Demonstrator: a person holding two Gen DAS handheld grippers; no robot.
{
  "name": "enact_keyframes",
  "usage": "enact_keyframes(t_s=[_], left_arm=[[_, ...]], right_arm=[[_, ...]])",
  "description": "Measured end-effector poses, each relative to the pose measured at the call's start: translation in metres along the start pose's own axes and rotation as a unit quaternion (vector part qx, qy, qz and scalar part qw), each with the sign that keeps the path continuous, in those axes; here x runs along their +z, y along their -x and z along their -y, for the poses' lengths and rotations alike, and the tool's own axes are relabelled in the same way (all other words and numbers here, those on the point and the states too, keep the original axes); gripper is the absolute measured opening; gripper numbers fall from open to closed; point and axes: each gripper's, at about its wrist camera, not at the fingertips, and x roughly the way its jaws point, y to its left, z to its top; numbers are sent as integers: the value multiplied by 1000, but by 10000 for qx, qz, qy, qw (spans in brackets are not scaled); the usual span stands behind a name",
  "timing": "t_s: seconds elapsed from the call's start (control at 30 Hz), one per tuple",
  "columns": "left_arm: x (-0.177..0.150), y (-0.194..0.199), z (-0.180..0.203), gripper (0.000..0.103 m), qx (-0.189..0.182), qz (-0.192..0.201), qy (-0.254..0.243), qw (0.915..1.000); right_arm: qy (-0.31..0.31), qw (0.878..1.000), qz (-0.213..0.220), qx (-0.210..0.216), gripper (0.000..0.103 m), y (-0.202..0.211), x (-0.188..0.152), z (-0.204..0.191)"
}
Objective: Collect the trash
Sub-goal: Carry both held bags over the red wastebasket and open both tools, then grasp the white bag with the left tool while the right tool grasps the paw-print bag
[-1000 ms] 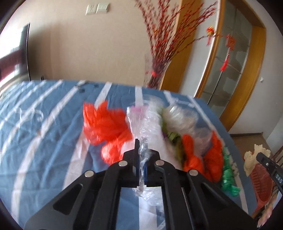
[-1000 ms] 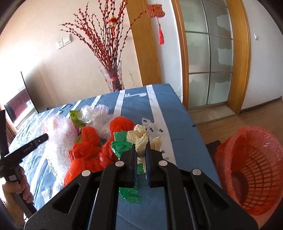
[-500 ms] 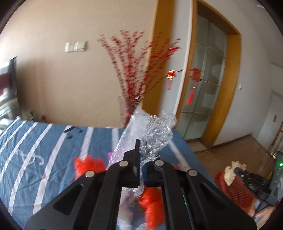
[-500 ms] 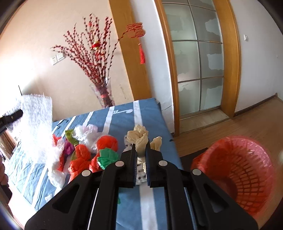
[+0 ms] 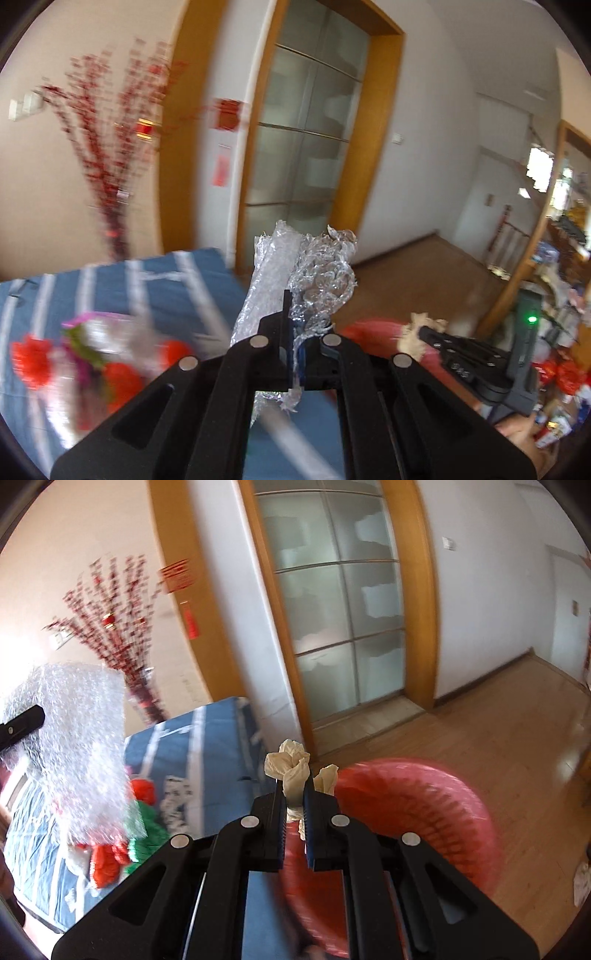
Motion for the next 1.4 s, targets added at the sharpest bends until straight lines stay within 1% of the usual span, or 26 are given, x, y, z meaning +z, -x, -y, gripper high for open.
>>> enact_keyframes(t_s=[0.13,0.27,0.37,0.43,0.5,0.6,0.63,0.67,0.7,0.73,0.77,0.8,0.83,0.93,0.97,1.0,1.07,1.13,1.2,1.23,1.27,1.3,1.33,1.4], left_arm=[[-3,-35,35,3,-599,-224,139,9979],[-12,-67,67,3,-984,-453,205,9939],[-21,-96,84,3,-1118,-642,217,9914],[-25,-117,86,3,-1162,-785,227,9899],[-34,-136,92,4,-1136,-954,201,9887],[-45,-156,95,4,-1106,-1173,209,9867],[-47,-158,97,7,-1087,-1210,208,9865],[-50,-165,95,14,-1070,-1278,190,9858],[-53,-167,96,19,-1043,-1312,181,9857],[-54,-169,93,31,-1003,-1328,181,9859],[-57,-170,91,37,-918,-1321,172,9868],[-58,-168,87,38,-846,-1291,177,9879],[-59,-163,82,38,-781,-1275,187,9886],[-60,-148,63,43,-583,-1127,199,9917],[-63,-136,51,46,-399,-976,158,9943],[-64,-129,45,48,-305,-907,124,9953],[-71,-104,27,54,37,-668,6,9978],[-80,-81,8,57,403,-487,-60,9980],[-90,-55,-18,59,809,-347,-30,9961],[-92,-46,-32,59,941,-322,23,9950],[-96,-32,-53,59,1174,-283,142,9926],[-98,-24,-64,59,1307,-257,207,9909],[-103,-9,-84,59,1579,-197,320,9867],[-107,11,-108,61,1953,-123,458,9796]], right_arm=[[-156,9996,-40,-214,9,3,-1,30],[-307,9989,-79,-340,9,5,-7,55],[-392,9984,-139,-388,9,3,-10,71],[-444,9980,-170,-409,9,2,-11,78],[-518,9976,-208,-399,9,0,-13,86],[-668,9970,-277,-260,10,-5,-16,95],[-689,9970,-283,-224,10,-5,-16,99],[-699,9970,-291,-176,13,-7,-17,100],[-688,9970,-322,-141,20,-9,-18,100],[-665,9971,-326,-155,33,-9,-20,99],[-632,9974,-305,-183,40,-8,-21,98],[-587,9977,-249,-232,50,-6,-23,97],[-551,9978,-218,-286,53,-6,-22,95],[-341,9982,-149,-464,53,-2,-21,88],[-257,9984,-104,-489,53,0,-21,81],[-139,9988,-53,-473,53,2,-21,72],[93,9992,-22,-388,53,2,-23,54],[401,9990,-59,-170,53,-3,-27,22],[705,9972,-174,168,53,-14,-32,-16],[827,9957,-260,323,53,-21,-34,-33],[905,9945,-316,429,52,-26,-37,-45],[1012,9923,-409,590,50,-36,-41,-65],[1097,9902,-499,706,47,-45,-44,-83],[1278,9850,-695,924,44,-65,-50,-115]])
